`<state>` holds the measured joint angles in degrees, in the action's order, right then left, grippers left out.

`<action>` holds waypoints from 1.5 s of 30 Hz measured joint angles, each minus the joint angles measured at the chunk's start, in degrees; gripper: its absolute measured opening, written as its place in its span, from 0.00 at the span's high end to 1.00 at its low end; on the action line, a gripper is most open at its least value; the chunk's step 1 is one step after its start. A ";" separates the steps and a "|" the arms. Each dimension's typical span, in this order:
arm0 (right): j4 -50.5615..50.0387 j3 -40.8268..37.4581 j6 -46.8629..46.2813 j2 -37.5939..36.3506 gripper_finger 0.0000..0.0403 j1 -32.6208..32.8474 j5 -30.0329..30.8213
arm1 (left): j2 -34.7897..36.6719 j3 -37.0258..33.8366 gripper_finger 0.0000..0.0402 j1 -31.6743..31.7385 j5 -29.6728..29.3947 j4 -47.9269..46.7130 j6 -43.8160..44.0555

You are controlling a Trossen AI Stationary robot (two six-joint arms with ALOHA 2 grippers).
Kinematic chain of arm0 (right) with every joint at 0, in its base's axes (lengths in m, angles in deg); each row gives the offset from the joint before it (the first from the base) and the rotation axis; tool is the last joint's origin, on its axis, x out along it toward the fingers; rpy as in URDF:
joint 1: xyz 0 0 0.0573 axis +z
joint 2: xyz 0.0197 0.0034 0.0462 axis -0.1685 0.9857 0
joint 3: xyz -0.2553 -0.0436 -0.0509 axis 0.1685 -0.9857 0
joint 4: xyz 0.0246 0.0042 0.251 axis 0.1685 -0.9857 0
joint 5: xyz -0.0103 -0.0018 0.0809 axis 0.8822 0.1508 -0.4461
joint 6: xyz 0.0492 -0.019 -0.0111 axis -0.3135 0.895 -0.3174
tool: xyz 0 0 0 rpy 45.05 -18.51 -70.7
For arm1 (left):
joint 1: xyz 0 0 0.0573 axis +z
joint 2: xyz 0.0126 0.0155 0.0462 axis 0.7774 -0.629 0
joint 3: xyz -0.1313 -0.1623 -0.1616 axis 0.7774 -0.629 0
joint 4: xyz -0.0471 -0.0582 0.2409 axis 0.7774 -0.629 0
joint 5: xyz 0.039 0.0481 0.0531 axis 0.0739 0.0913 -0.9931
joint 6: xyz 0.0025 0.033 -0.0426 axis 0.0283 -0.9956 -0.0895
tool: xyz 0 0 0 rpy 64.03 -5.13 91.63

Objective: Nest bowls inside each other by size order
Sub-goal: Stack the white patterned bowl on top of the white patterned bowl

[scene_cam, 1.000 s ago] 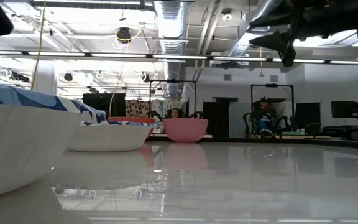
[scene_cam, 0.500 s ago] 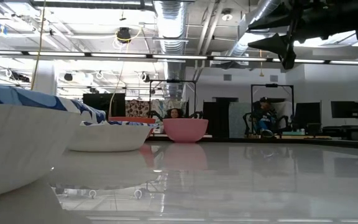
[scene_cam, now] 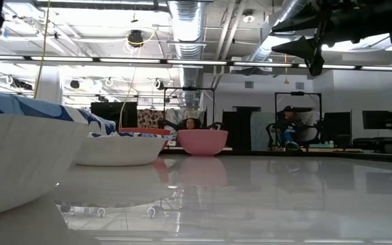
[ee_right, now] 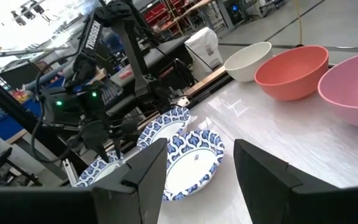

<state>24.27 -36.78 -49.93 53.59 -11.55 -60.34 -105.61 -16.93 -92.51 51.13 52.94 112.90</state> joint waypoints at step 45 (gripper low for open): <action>-0.11 -0.02 0.02 0.00 0.49 0.00 0.07 | -0.02 -6.17 0.99 0.12 6.19 7.87 -2.44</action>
<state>24.17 -36.80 -49.90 53.59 -11.55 -60.28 -105.63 -23.10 -92.39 57.32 60.81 110.46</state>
